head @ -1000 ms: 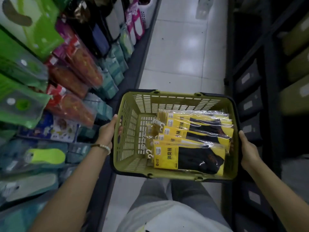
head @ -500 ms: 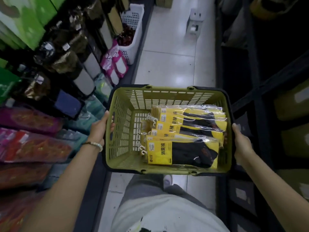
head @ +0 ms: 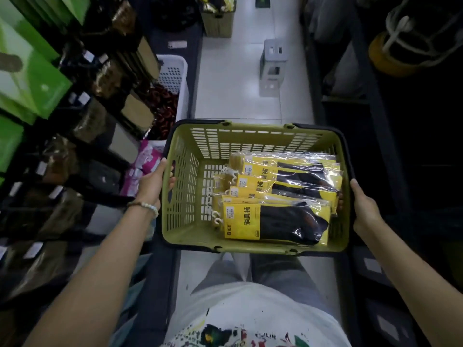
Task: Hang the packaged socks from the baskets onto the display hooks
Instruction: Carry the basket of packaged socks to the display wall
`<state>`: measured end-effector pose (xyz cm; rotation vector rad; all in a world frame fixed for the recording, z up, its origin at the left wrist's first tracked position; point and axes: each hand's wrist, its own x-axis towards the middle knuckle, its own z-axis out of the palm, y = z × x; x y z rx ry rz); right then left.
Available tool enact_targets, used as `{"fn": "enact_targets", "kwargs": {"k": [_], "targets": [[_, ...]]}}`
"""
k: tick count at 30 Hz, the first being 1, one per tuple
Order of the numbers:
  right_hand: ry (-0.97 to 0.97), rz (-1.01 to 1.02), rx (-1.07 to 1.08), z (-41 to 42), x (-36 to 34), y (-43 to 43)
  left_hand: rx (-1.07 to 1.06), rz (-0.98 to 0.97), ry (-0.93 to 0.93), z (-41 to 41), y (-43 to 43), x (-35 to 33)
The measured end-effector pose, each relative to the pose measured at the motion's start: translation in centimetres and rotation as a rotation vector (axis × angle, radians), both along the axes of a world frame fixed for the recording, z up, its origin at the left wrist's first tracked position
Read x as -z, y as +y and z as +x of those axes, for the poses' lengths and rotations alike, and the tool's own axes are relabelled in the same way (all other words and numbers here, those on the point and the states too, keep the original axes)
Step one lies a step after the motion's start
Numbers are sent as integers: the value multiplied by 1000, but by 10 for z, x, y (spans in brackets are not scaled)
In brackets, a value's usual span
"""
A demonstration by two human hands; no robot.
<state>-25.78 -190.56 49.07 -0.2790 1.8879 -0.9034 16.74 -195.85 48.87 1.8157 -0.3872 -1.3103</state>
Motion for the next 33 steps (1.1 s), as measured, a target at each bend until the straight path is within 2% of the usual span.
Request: {"fn": "enact_targets", "kwargs": {"k": [4,12,22,27,33], "targets": [[-5,16,-1,-13,7,-106,19,24,-19,-14,-116,7],[5,21,-58,-44,5,-352,-91,50,-32,-44,-324,8],[40,23,-158,-24,9,-671,-219,70,-15,-23,-572,35],[77,51,-290,8,11,-819,-343,89,-11,-1,-671,47],[127,38,-554,57,14,-982,-631,99,2,18,-739,49]]}}
